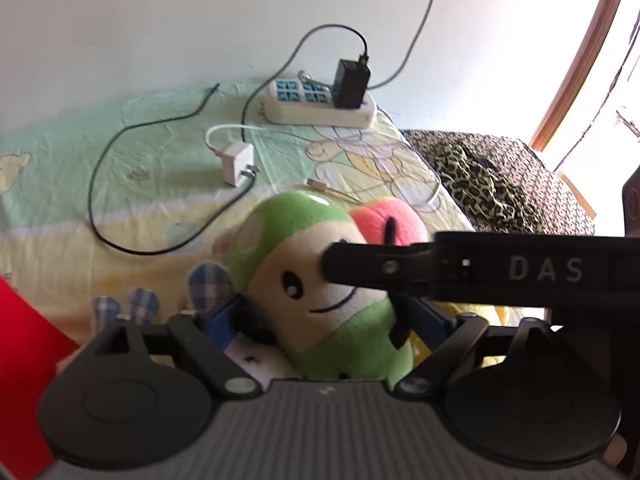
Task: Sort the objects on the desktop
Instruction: 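Carry the green mushroom plush in the right gripper toward the red box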
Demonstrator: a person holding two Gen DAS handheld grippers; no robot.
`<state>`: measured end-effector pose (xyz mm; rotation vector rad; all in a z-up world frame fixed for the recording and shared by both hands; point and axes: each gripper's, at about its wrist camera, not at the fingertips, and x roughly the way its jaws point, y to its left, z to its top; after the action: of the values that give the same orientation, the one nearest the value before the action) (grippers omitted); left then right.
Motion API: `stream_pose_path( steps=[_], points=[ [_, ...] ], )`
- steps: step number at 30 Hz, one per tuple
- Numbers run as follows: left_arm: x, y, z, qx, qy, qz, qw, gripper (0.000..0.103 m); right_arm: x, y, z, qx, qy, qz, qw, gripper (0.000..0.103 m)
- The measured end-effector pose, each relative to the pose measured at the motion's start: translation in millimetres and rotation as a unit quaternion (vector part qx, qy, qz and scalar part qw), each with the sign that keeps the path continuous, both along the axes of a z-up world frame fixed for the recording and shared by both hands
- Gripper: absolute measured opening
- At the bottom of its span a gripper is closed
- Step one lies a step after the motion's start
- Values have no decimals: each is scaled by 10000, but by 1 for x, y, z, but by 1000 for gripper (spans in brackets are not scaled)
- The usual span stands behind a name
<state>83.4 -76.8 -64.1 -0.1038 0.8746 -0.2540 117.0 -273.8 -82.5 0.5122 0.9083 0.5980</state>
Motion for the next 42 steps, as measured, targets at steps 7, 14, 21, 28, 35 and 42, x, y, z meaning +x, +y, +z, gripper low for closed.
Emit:
stream_pose_path(
  steps=[7,14,21,28,35,42],
  points=[
    [1,-4,0,-49,-52,36,10000,85,0,-8,-2,228,9,173,9996,51],
    [-14,-10,19,-116,-192,14,9997,82,-17,-14,16,-51,81,207,9997,49],
    [-55,-9,58,-20,-839,75,9964,82,-49,-4,54,35,-540,311,9981,49],
    [-93,40,94,177,-1438,376,9887,82,-71,45,74,290,-910,632,9934,49],
    [-126,132,110,470,-1605,779,9828,82,-90,135,71,557,-998,1113,9872,49],
    [-148,227,98,805,-1292,1029,9830,82,-97,225,53,814,-654,1361,9852,49]
  ],
)
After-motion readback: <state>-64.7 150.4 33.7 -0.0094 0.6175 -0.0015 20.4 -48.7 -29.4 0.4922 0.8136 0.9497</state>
